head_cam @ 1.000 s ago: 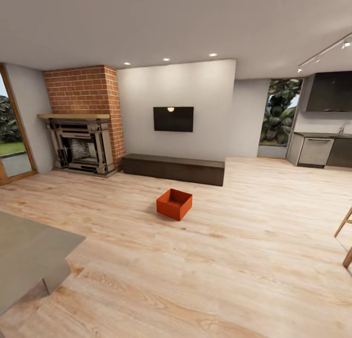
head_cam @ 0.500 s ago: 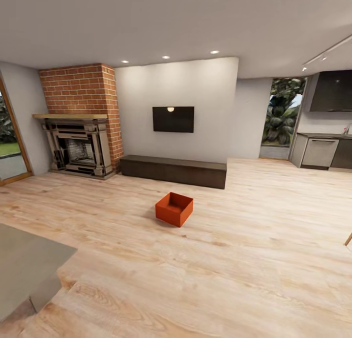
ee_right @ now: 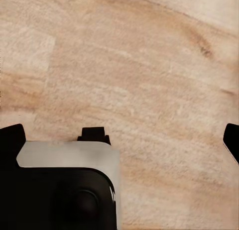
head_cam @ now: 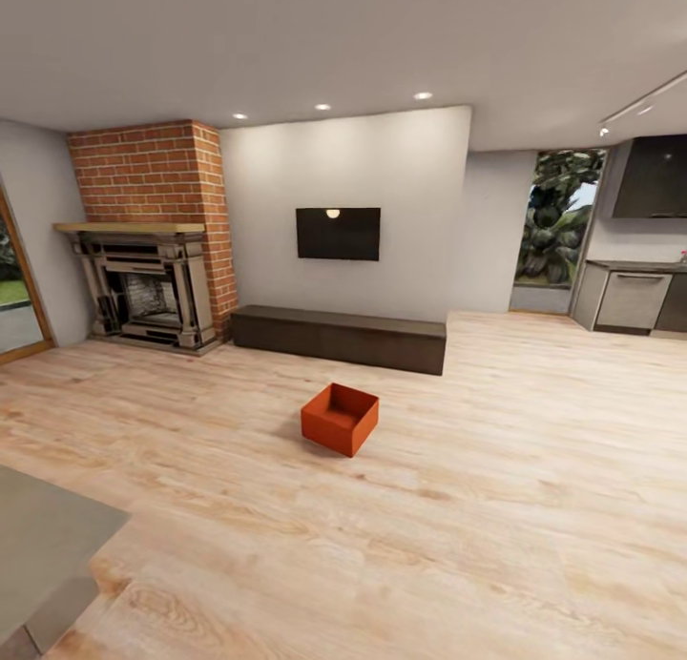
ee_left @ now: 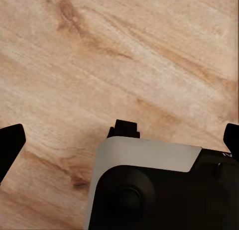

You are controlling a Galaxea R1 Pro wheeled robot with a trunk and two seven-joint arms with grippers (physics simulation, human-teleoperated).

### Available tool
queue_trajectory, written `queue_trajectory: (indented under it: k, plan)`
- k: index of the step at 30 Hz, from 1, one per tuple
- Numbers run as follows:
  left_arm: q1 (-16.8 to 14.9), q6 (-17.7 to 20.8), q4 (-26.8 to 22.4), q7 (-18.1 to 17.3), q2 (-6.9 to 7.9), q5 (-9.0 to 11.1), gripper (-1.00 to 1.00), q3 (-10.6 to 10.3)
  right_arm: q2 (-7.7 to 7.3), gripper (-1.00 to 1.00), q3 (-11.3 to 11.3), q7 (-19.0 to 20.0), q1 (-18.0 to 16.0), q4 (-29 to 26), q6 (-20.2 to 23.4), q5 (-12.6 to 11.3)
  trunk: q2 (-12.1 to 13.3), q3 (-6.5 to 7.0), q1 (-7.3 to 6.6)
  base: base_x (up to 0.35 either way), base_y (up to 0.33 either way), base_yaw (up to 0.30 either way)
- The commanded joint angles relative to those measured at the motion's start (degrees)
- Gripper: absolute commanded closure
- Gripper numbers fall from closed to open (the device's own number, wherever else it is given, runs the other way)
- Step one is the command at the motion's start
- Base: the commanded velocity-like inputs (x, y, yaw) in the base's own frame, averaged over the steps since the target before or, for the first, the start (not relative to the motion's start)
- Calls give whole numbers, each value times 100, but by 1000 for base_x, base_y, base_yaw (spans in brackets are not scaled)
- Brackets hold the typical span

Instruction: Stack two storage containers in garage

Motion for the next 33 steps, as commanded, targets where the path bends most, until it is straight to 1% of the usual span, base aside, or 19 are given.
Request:
queue_trajectory:
  k: [1,25,33]
  plan:
    - [-4,-16,4,11,-1,50,-100,-47,-4,-100,48,-1,-7,17,-30,-42,-3,-7,3,325,0,0]
    - [-4,-16,1,10,-1,50,-100,-47,4,-100,49,-1,-7,17,-18,-42,-3,-7,3,325,0,-2]
    - [-4,-16,2,11,-1,50,-100,-47,-3,-100,49,-1,-7,17,-16,-42,-3,-7,3,325,64,-30]
